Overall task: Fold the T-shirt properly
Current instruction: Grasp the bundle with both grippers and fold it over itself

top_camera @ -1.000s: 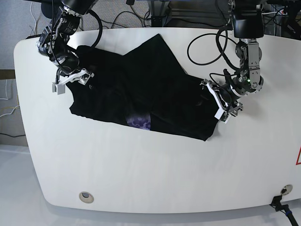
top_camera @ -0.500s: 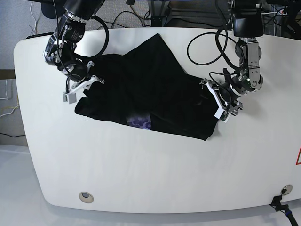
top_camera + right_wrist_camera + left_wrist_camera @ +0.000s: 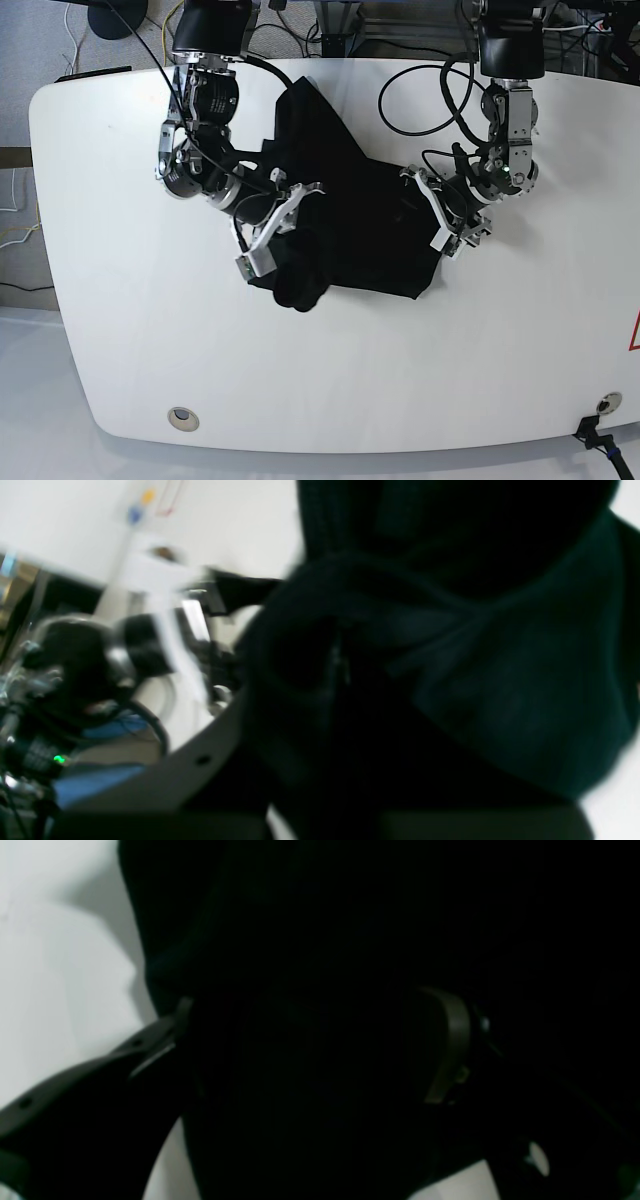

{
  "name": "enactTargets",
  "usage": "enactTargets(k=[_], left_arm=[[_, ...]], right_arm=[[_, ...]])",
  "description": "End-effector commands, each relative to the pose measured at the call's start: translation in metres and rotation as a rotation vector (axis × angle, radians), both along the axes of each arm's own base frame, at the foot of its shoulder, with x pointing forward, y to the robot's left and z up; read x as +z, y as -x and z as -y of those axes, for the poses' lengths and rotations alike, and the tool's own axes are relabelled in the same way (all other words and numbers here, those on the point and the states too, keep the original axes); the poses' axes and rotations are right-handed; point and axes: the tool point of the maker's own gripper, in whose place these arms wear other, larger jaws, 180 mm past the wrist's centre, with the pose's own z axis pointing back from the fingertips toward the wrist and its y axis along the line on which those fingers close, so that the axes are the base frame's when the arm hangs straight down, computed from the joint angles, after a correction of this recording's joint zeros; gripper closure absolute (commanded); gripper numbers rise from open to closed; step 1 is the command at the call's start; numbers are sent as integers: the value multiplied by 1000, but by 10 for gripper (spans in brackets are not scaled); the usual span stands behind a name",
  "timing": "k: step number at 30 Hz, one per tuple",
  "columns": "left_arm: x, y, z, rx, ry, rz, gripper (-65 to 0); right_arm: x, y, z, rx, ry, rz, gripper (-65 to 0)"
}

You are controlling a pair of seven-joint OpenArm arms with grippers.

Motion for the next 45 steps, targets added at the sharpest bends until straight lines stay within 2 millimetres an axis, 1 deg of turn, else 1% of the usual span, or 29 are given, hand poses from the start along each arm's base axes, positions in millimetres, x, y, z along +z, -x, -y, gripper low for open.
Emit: enactTargets(k=[1, 3, 5, 7, 9, 11, 12, 14, 15, 18, 20, 22, 24, 27, 29, 31, 32, 34, 36, 37, 40, 42, 45], left_arm=[[-17, 16, 5, -41, -45, -79, -466], [-17, 16, 6, -41, -42, -79, -466], [-16, 16, 14, -43, -26, -80, -466], [-16, 16, 15, -42, -21, -79, -466], [-13, 15, 22, -44, -7, -72, -466], [-9, 17, 23, -46, -8, -61, -466], [-4, 17, 22, -45, -11, -45, -466], [13, 11, 21, -47, -17, 12, -466], [18, 12, 21, -49, -21, 29, -466], [42, 7, 13, -57, -54, 107, -466], [51, 8, 10, -54, -62, 135, -466], [64, 2, 0, -24, -70, 175, -466], [73, 1, -11, 7, -79, 202, -466], [94, -3, -21, 33, -92, 262, -466], [103, -1, -34, 69, -106, 287, -466], [116, -1, -42, 92, -120, 324, -466], [122, -1, -46, 103, -127, 340, -466], [133, 1, -55, 126, -142, 370, -466], [145, 2, -60, 140, -157, 403, -466], [149, 4, -64, 148, -165, 414, -466], [164, 7, -85, 205, -200, 452, -466], [172, 9, -98, 233, -224, 472, -466], [178, 9, -110, 223, -272, 487, -466]], right_arm=[[30, -12, -19, 35, -48, 82, 0], [40, -14, -36, 51, -76, 76, 0], [46, -14, -48, 83, -77, 84, 0], [44, -12, -62, 127, -75, 76, 0], [38, -13, -66, 138, -75, 55, 0], [31, -13, -67, 140, -77, 32, 0], [30, -13, -67, 139, -72, 30, 0], [30, -13, -67, 139, -72, 30, 0], [30, -13, -67, 138, -69, 30, 0], [30, -13, -67, 138, -69, 30, 0], [30, -13, -67, 138, -69, 30, 0], [30, -13, -67, 138, -69, 30, 0], [29, -13, -67, 137, -68, 29, 0], [30, -14, -67, 137, -68, 31, 0], [34, -13, -75, 166, -60, 46, 0], [38, -7, -93, 223, -45, 49, 0], [38, -4, -99, 231, -43, 33, -13], [41, -4, -107, 231, -41, 13, -132], [44, -3, -112, 242, -41, 17, -211], [48, -6, -113, 243, -41, 28, -239], [57, -5, -123, 274, -37, 61, -302], [61, -5, -128, 284, -38, 79, -356], [63, -7, -132, 294, -37, 90, -407]])
